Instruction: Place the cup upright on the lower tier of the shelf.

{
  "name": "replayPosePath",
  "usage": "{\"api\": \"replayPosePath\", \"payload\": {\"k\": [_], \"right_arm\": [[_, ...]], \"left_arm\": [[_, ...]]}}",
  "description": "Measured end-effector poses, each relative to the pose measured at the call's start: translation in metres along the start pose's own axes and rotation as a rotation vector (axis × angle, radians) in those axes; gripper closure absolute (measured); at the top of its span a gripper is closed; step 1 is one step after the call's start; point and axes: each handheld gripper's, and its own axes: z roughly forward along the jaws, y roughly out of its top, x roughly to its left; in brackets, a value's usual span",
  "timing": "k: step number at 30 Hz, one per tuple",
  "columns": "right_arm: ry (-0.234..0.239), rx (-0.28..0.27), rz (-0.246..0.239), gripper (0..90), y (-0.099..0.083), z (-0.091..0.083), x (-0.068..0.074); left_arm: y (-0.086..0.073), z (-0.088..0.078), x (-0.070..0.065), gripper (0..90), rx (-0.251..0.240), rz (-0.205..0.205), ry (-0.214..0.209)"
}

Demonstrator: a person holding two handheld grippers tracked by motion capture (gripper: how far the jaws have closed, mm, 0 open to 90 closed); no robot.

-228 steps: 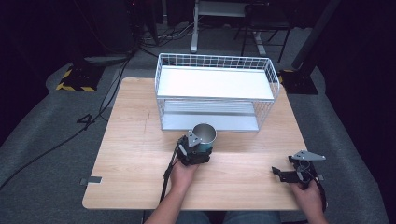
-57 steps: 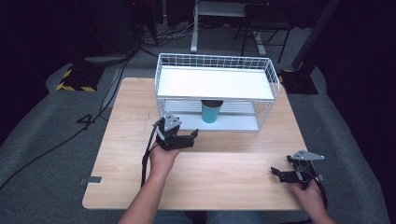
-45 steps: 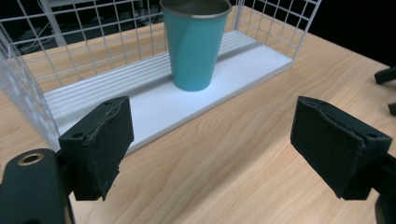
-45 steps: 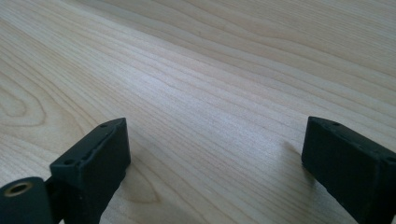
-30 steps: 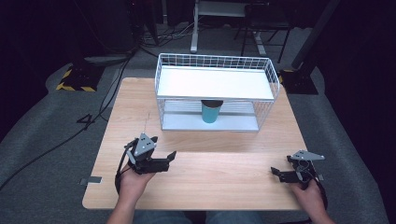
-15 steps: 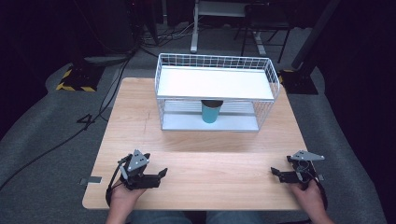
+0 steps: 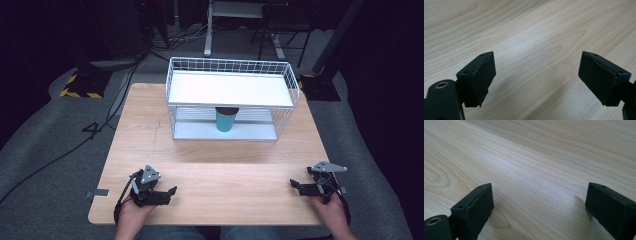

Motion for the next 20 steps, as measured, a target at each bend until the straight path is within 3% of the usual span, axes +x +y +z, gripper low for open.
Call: {"api": "replayPosePath", "payload": {"k": [7, 10, 12, 20], "right_arm": [[0.001, -0.001, 0.001, 8.3, 0.000, 0.000, 0.000], [0.001, 0.000, 0.000, 8.3, 0.000, 0.000, 0.000], [0.001, -0.001, 0.000, 8.3, 0.000, 0.000, 0.000], [0.000, 0.000, 0.000, 8.3, 0.000, 0.000, 0.000]], "left_arm": [[-0.005, 0.007, 0.003, 14.6, 0.025, 0.003, 0.016], [-0.005, 0.010, 0.002, 13.9, 0.025, 0.053, 0.050], [-0.004, 0.011, 0.003, 12.4, 0.029, 0.060, 0.048], [-0.003, 0.012, 0.002, 9.7, 0.037, 0.047, 0.064]]}}
